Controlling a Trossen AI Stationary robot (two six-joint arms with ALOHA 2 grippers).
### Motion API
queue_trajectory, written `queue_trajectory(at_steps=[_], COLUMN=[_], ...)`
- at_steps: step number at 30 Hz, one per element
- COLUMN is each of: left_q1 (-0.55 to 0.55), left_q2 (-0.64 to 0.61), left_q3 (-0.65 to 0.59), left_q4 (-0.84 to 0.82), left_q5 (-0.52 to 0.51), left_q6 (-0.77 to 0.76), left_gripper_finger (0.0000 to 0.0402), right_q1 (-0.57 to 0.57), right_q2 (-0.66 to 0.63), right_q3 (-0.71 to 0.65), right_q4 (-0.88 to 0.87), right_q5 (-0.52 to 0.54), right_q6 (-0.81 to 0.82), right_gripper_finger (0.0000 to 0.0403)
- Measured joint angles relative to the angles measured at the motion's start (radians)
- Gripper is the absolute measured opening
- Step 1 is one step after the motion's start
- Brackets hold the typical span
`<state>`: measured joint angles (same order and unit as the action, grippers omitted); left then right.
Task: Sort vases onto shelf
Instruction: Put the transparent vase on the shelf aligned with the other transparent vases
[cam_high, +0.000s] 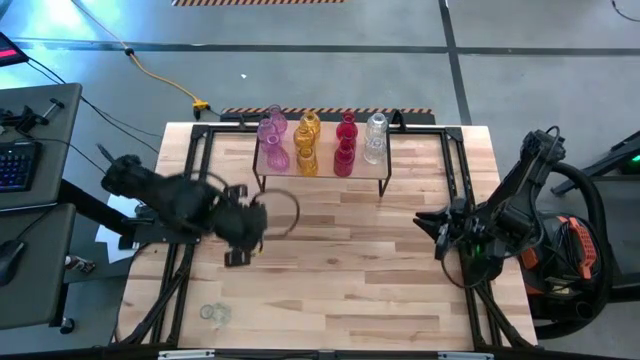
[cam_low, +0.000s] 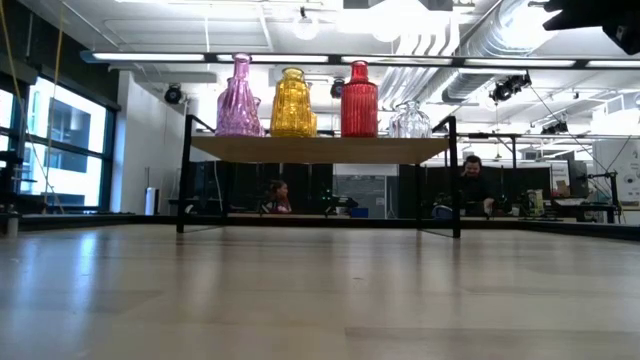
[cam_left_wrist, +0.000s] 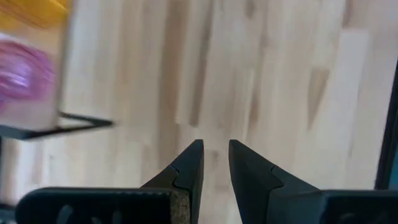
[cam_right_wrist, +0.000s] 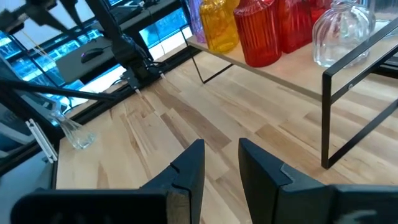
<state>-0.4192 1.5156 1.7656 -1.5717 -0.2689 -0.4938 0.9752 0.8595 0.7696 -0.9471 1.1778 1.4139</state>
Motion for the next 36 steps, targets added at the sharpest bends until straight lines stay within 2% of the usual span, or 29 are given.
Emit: queue_trajectory(at_steps=[8,19,27,36], left_q1=[-0.187,-0.445,-0.579,-0.670], left_q2=[0.003,0.002,0.009,0.038], left_q3=[-0.178,-0.319,-0.331,-0.331], left_q4=[0.051,0.224,0.319,0.349], left_q5=[0.078,0.106,0.135,0.134], left_q6=[-0.220,-0.535,-0.693,-0.849], left_gripper_finger=[0.0067,0.0067,0.0067,0.0067], right_q1=[0.000,0.000,0.000,0.000], right_q2=[0.057,0.058,0.058,0.058], right_q3=[0.000,0.000,0.000,0.000], right_q4=[0.044,0.077,0.077,0.081], right_q5=[-0.005,-0.007,-0.007,-0.007], right_q6=[0.000,0.000,0.000,0.000], right_gripper_finger=[0.0081,0.0081,0.0081,0.0081])
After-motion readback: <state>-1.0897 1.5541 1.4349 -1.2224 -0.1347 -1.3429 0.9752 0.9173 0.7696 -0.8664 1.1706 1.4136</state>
